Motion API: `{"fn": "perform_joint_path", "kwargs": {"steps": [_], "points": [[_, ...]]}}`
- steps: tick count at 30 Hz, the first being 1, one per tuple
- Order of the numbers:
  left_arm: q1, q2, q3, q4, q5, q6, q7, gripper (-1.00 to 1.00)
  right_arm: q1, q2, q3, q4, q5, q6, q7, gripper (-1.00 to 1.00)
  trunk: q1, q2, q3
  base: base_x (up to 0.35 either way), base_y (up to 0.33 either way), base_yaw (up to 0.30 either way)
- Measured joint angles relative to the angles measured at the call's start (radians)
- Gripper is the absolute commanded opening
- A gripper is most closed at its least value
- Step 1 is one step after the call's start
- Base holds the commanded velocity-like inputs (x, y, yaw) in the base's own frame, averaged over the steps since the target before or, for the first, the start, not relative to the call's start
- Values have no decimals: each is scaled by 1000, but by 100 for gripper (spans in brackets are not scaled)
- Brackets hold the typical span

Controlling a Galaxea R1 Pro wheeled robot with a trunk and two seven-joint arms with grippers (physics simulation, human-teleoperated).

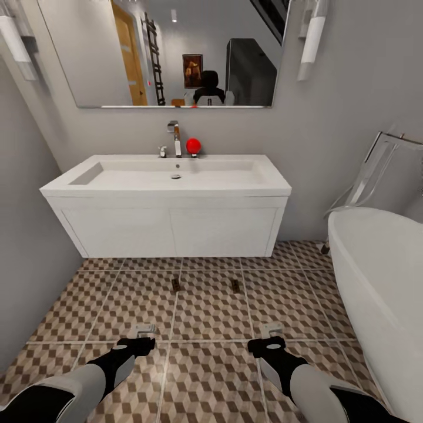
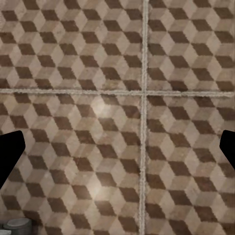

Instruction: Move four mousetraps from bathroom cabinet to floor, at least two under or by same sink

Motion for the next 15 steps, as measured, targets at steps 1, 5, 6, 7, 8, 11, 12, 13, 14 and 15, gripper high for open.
{"fn": "perform_joint_path", "kwargs": {"steps": [1,5,6,7,8,11,12,13,14,15], "points": [[0,0,0,0,0,0,0,100,0,0,0,0,0,0,0,100,-4,7,5,0,0,0],[0,0,0,0,0,0,0,100,0,0,0,0,0,0,0,100,-19,35,23,0,0,0],[0,0,0,0,0,0,0,100,0,0,0,0,0,0,0,100,-23,42,28,0,0,0],[0,0,0,0,0,0,0,100,0,0,0,0,0,0,0,100,-27,49,33,0,0,0],[0,0,0,0,0,0,0,100,0,0,0,0,0,0,0,100,-31,56,37,0,0,0],[0,0,0,0,0,0,0,100,0,0,0,0,0,0,0,100,-42,77,52,0,0,0],[0,0,0,0,0,0,-1,100,0,0,0,0,0,0,0,100,-46,84,56,0,0,0],[0,0,0,0,0,0,-1,100,0,0,0,0,0,0,0,100,-50,91,61,0,0,0],[0,0,0,0,0,0,-1,100,0,0,0,0,0,0,0,100,-54,98,66,0,0,0],[0,0,-1,0,0,0,-1,100,0,0,0,0,0,0,1,100,-58,105,70,0,0,0]]}}
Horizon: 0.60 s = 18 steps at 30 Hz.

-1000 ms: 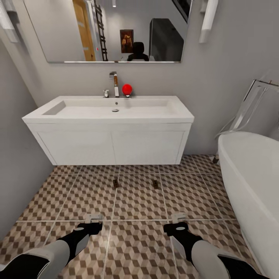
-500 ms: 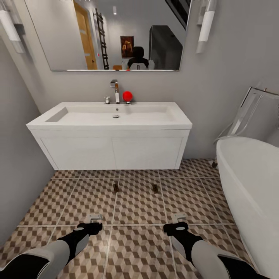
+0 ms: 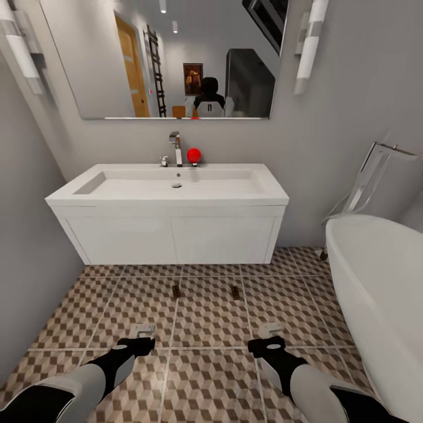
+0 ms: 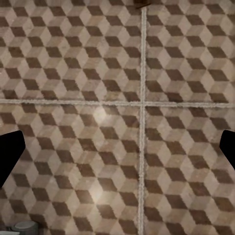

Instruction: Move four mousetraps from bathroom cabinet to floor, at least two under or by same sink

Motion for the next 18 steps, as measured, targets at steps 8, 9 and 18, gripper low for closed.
{"fn": "perform_joint_path", "kwargs": {"steps": [8,9,18], "points": [[0,-1,0,0,0,0,-2,100,-1,0,0,0,-1,1,1,100,-31,56,37,0,0,0],[0,-1,0,0,0,0,-2,100,-1,-1,0,0,-1,1,1,100,-35,63,42,0,0,0],[0,0,1,-1,0,2,-6,100,0,-1,0,0,-2,2,7,100,-69,126,76,0,0,0]]}}
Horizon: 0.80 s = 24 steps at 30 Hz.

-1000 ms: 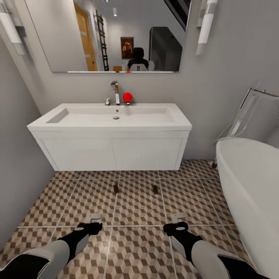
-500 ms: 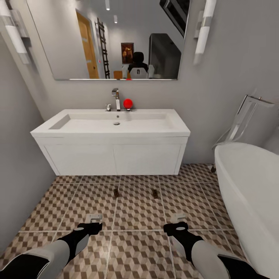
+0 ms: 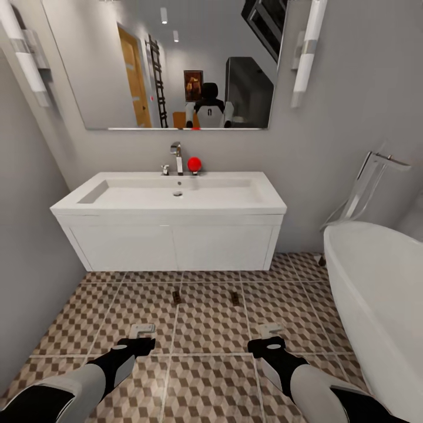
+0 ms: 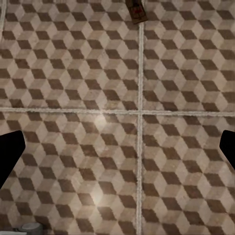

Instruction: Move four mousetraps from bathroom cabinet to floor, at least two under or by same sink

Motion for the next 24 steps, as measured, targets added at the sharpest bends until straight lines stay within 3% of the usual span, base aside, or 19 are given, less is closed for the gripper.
{"fn": "perform_joint_path", "kwargs": {"steps": [16,24], "points": [[-4,-2,0,5,6,43,-6,100,6,-1,1,19,-2,0,5,100,-61,112,51,0,0,0],[-5,-1,0,6,29,67,-6,100,56,-25,0,44,-1,-2,5,100,-92,168,76,0,0,0]]}}
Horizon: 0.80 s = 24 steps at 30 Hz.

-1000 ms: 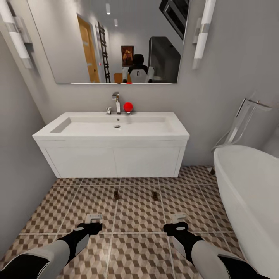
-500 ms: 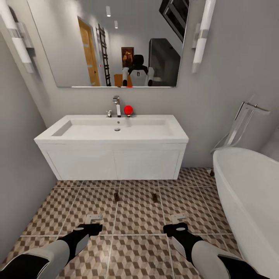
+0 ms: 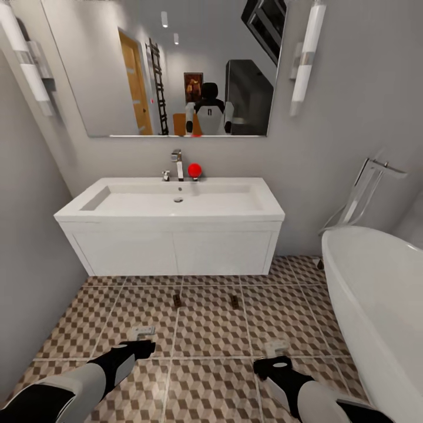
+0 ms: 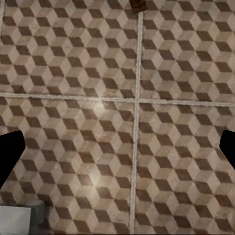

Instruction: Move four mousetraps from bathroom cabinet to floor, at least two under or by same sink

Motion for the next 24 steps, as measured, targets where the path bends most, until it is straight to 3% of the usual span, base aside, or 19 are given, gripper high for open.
{"fn": "perform_joint_path", "kwargs": {"steps": [10,24], "points": [[29,0,0,0,45,4,-1,100,50,-10,0,8,1,0,3,100,-38,70,31,0,0,0],[55,-2,0,0,57,4,0,100,74,-9,1,10,0,0,5,100,-92,168,75,0,0,0]]}}
